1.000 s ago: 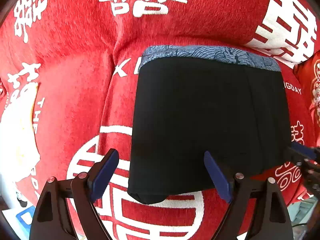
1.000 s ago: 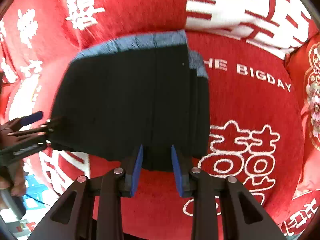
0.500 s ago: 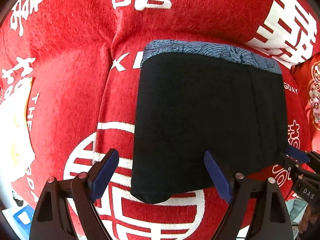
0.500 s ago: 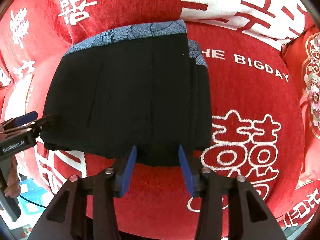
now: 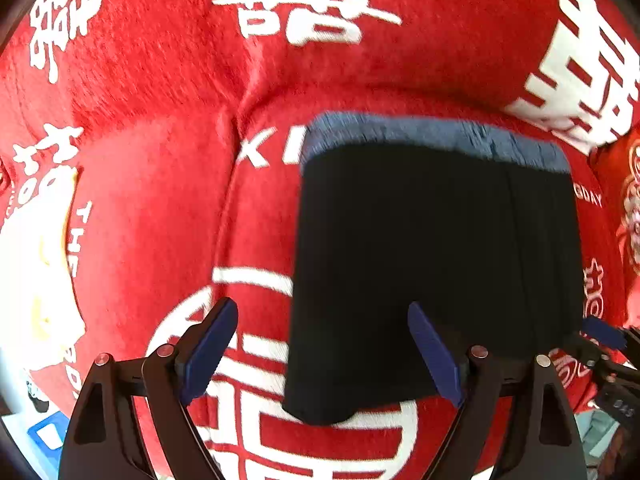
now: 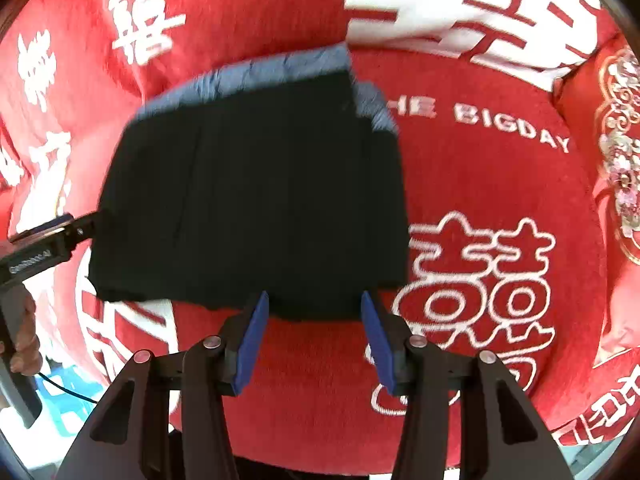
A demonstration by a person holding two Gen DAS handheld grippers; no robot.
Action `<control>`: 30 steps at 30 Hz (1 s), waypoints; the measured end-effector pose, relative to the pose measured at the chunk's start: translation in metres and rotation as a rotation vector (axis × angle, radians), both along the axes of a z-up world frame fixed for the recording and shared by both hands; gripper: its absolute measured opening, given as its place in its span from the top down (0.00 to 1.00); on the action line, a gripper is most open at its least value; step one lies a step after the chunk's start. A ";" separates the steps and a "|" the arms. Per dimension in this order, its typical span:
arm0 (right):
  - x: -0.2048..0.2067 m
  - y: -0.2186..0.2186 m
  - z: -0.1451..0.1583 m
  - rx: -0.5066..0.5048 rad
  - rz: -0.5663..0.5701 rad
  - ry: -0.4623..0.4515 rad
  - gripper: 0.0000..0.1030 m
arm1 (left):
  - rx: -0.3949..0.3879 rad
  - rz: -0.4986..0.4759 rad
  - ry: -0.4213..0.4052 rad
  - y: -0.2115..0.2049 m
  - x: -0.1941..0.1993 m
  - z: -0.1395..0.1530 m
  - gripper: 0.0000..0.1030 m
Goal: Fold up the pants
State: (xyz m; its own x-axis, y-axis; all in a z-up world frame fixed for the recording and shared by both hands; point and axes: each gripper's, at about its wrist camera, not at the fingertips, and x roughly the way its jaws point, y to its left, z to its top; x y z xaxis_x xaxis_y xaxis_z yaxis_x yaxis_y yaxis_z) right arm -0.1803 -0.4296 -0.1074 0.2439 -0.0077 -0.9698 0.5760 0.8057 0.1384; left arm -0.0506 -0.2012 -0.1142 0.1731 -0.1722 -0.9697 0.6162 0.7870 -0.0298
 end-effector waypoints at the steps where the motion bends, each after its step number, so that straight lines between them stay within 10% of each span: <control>1: 0.000 -0.003 0.003 -0.006 -0.011 -0.013 0.49 | 0.001 0.006 -0.012 -0.001 0.005 0.001 0.15; 14: 0.065 -0.069 0.000 0.014 -0.091 -0.103 0.51 | 0.024 0.144 -0.056 -0.043 0.089 -0.022 0.15; 30: 0.051 -0.065 -0.031 0.053 -0.040 -0.105 0.47 | 0.019 0.110 -0.043 -0.030 0.070 -0.024 0.05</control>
